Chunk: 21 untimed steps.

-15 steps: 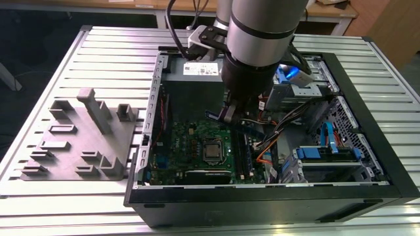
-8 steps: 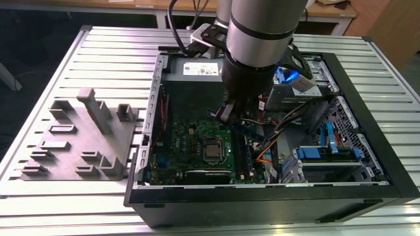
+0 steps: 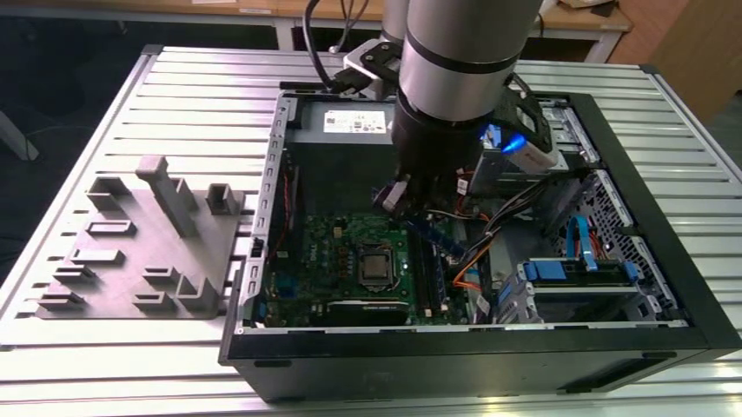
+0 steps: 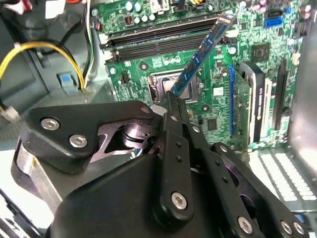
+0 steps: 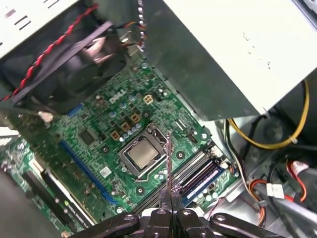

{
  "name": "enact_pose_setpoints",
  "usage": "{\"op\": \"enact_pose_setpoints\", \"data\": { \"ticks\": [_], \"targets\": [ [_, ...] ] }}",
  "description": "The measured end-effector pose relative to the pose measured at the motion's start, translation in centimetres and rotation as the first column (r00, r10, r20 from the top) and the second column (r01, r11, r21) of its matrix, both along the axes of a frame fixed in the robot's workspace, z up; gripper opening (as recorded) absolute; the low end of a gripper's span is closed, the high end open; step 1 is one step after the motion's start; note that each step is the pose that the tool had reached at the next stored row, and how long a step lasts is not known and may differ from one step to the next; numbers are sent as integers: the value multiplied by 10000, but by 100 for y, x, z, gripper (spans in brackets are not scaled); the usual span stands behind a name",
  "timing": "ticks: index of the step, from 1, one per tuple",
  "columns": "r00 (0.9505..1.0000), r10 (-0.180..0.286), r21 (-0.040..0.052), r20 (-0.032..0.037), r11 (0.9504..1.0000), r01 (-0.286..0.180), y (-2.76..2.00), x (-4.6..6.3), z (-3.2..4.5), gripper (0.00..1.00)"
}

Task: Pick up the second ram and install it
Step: 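Insert the second ram into the second slot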

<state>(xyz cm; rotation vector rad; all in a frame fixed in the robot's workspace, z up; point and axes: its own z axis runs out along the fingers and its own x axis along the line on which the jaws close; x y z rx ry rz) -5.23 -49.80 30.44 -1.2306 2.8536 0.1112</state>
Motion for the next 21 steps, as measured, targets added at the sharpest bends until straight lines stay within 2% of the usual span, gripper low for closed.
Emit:
{"op": "enact_pose_setpoints", "data": {
  "ticks": [3,6,9,11,16,21],
  "targets": [
    [9985,-554,0,0,9985,554,0,0,-10,8],
    [9940,-1091,0,0,9940,1091,0,0,-20,8],
    [9867,-1628,0,0,9867,1628,0,0,-30,8],
    [9800,-1991,0,0,9800,1991,0,0,-37,8],
    [9581,-2864,1,0,9581,2864,0,0,-56,8],
    [9279,-3728,1,0,9279,3728,0,0,-80,8]
  ]
}}
